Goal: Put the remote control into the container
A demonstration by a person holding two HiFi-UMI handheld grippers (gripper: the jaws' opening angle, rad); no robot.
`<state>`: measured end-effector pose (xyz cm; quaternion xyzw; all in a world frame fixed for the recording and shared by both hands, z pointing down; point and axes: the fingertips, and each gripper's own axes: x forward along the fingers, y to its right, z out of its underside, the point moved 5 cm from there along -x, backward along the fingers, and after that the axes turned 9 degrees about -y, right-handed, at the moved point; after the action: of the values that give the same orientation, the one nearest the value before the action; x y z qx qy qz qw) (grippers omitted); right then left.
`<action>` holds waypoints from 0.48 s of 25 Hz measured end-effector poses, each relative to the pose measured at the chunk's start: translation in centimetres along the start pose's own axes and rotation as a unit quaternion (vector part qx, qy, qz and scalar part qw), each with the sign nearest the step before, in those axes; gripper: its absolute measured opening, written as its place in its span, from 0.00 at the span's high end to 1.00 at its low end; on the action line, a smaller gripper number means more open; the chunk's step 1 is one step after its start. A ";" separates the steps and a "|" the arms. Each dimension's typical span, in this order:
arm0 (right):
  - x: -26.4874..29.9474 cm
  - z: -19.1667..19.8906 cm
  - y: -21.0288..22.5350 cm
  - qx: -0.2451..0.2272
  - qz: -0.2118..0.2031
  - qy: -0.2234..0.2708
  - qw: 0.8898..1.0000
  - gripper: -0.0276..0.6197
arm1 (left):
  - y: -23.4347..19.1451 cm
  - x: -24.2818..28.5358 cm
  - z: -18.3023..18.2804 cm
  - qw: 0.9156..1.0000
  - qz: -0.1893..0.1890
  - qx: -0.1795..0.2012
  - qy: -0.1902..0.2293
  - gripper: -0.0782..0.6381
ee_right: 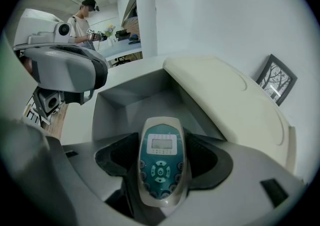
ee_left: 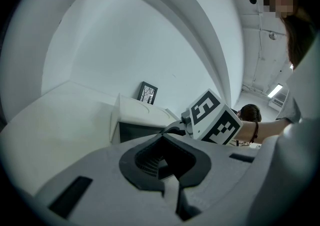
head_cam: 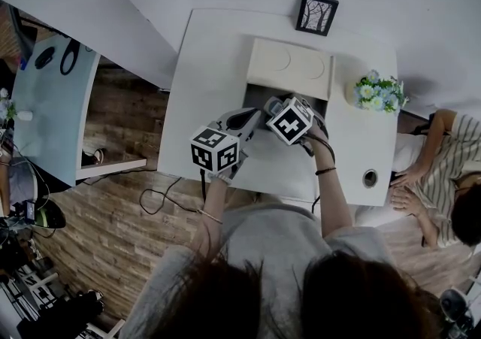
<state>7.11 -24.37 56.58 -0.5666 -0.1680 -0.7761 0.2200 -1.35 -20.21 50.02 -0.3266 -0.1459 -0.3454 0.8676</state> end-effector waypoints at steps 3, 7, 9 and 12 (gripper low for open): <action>-0.2 0.0 0.2 0.026 0.001 0.012 1.000 0.51 | 0.1 -0.1 0.0 1.000 0.000 0.000 0.000 0.89; -0.3 0.1 0.2 0.034 0.008 0.020 0.999 0.49 | 0.2 -0.3 0.1 1.000 0.001 0.000 0.000 0.89; -0.4 0.3 0.4 0.038 0.015 0.026 0.999 0.49 | 0.3 -0.4 0.2 1.000 0.002 0.001 0.001 0.89; -1.3 0.3 0.4 0.051 0.014 0.048 0.997 0.48 | 0.6 -0.5 0.1 1.000 0.004 0.003 0.004 0.89</action>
<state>7.88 -24.34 55.43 -0.5194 -0.1886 -0.7895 0.2671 -1.31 -19.57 49.62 -0.3232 -0.1417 -0.3426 0.8707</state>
